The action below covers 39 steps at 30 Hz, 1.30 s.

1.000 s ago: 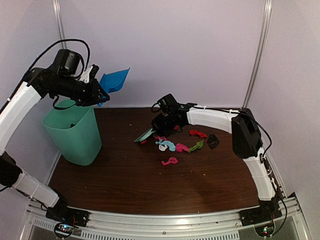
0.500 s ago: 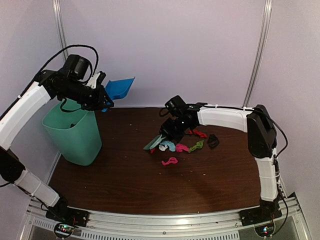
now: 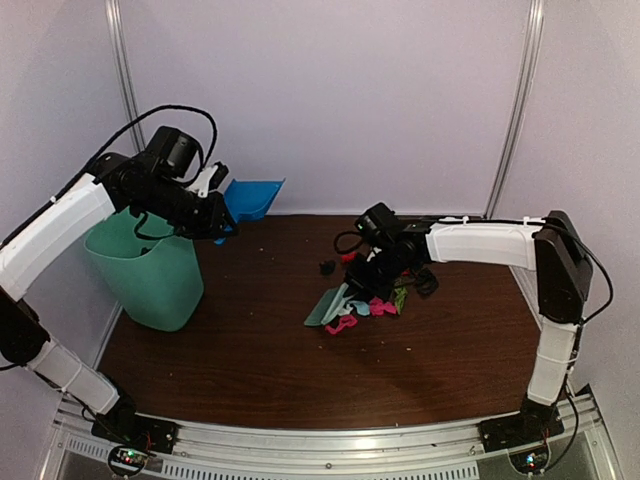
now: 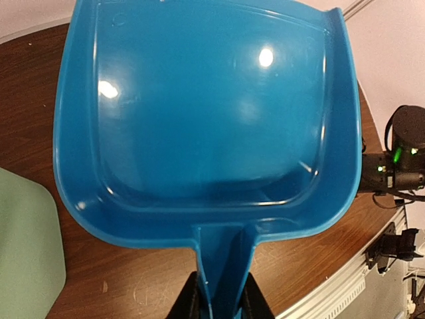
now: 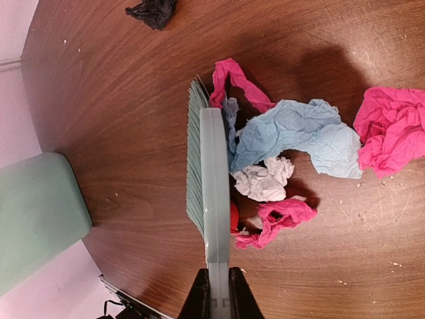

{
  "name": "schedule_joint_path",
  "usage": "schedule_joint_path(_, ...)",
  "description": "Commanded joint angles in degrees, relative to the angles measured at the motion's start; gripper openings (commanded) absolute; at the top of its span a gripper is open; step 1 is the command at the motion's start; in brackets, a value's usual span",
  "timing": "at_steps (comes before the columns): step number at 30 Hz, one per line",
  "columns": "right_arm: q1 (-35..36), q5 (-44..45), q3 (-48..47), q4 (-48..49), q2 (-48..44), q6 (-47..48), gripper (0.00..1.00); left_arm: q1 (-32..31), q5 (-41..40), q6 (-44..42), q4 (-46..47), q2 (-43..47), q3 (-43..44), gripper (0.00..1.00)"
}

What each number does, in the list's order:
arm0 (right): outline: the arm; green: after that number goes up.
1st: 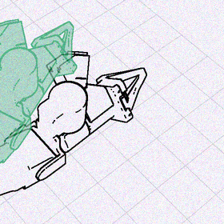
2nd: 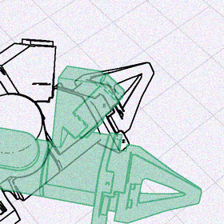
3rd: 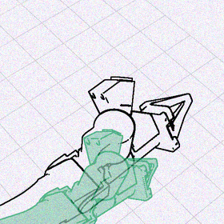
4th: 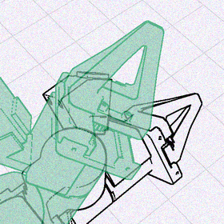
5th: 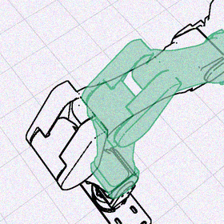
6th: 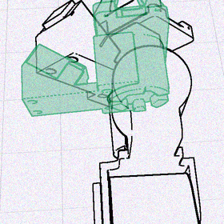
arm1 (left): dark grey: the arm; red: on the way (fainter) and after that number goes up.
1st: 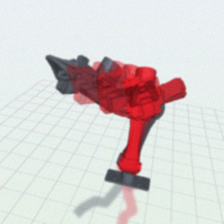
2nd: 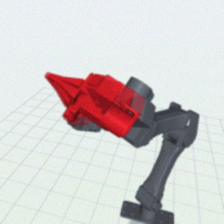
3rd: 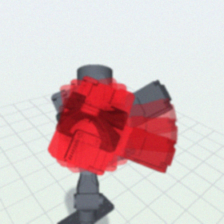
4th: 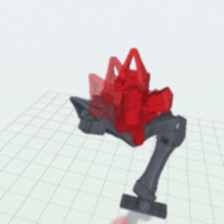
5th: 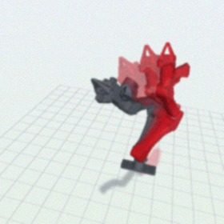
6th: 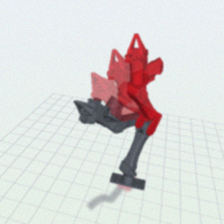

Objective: Sweep away the paper scraps from the table
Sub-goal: Sweep the paper scraps at the center of the board.

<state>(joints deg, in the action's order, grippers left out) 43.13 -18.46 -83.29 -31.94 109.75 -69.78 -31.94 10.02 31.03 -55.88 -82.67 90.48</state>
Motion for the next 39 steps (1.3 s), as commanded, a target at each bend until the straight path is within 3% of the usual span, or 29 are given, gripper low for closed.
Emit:
schedule_joint_path(1, 0.56, -0.95, 3.99, -6.57, -1.99, 6.04, 0.0, -2.36, -2.29, -0.78, 3.91, 0.12, -3.24, 0.0)
schedule_joint_path(10, 0.69, -2.77, 4.11, -8.84, -9.09, 14.26, 0.0, -4.79, -3.69, 0.85, 6.12, 2.1, -8.7, 0.0)
schedule_joint_path(15, -0.17, -3.35, 0.41, -5.67, -10.12, 14.1, 0.0, -4.79, -3.92, 1.38, 6.83, 3.72, -9.87, 0.0)
schedule_joint_path(28, -5.76, -4.0, -11.13, 9.02, 0.19, -0.83, 0.0, -4.79, -4.59, 1.43, 5.99, 6.75, -11.84, 0.0)
schedule_joint_path(39, -8.57, -1.2, -23.17, 11.81, 14.14, -11.67, 0.0, -4.79, -4.63, 0.41, 6.0, 6.68, -13.79, 0.0)
